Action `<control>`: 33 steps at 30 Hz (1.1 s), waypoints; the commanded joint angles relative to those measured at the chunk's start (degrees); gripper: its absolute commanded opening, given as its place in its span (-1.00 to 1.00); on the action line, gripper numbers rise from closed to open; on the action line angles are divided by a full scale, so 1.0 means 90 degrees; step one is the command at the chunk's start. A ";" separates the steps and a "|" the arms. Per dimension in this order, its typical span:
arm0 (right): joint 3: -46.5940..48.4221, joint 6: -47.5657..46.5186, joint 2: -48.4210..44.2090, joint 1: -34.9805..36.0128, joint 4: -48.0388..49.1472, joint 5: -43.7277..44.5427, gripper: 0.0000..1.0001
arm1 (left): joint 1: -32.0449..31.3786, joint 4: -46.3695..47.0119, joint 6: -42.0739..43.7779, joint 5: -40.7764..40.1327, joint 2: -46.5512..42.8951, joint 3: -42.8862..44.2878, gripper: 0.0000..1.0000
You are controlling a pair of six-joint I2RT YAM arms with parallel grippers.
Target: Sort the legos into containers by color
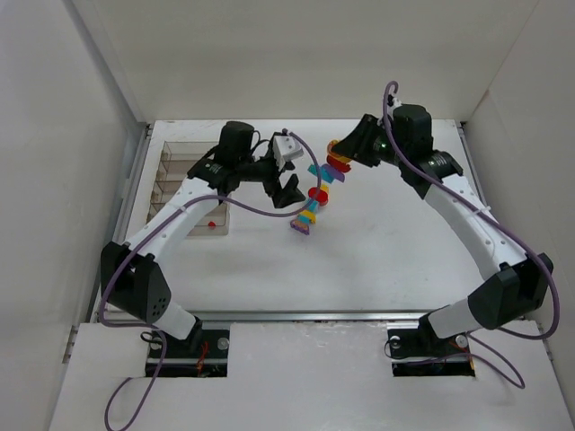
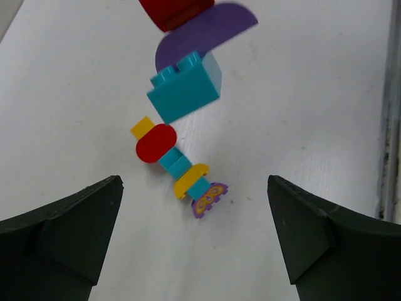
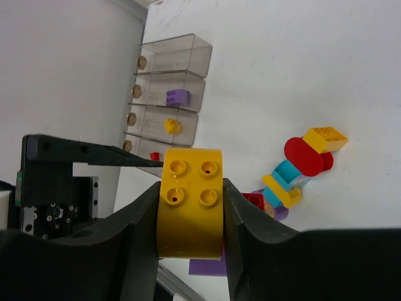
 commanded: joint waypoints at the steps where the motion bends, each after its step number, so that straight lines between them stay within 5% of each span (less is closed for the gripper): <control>1: -0.0200 -0.0144 -0.0306 0.0252 0.0255 0.0259 -1.00 | -0.0175 0.0299 -0.1055 0.0641 0.0017 0.0522 0.99; 11: -0.0142 -0.0261 -0.0306 0.0575 0.0137 0.0543 -1.00 | -0.0547 -0.0012 -0.1562 0.0084 0.0584 0.1099 0.94; 15: -0.0074 -0.0261 -0.0247 0.0633 0.0137 0.0602 -1.00 | -0.0547 -0.0335 -0.1563 0.0084 0.0809 0.1216 0.65; 18: -0.0016 -0.0320 -0.0247 0.0691 0.0137 0.0602 -1.00 | -0.0547 -0.0423 -0.1563 0.0025 0.0955 0.1275 0.23; 24: -0.0015 -0.0320 -0.0247 0.0750 0.0137 0.0602 -1.00 | -0.0547 -0.0229 -0.1690 -0.0033 0.0955 0.1275 -0.08; 27: -0.0015 -0.0320 -0.0189 0.0809 0.0137 0.0602 -1.00 | -0.0547 -0.0228 -0.1846 0.0044 0.0955 0.1334 -0.09; 30: -0.0084 -0.0320 -0.0189 0.0809 0.0137 0.0670 -1.00 | -0.0547 -0.0286 -0.1846 0.0357 0.0955 0.1402 0.28; 33: -0.0084 -0.0320 -0.0189 0.0809 0.0137 0.0670 -1.00 | -0.0547 -0.0287 -0.1846 0.0416 0.0955 0.1402 0.23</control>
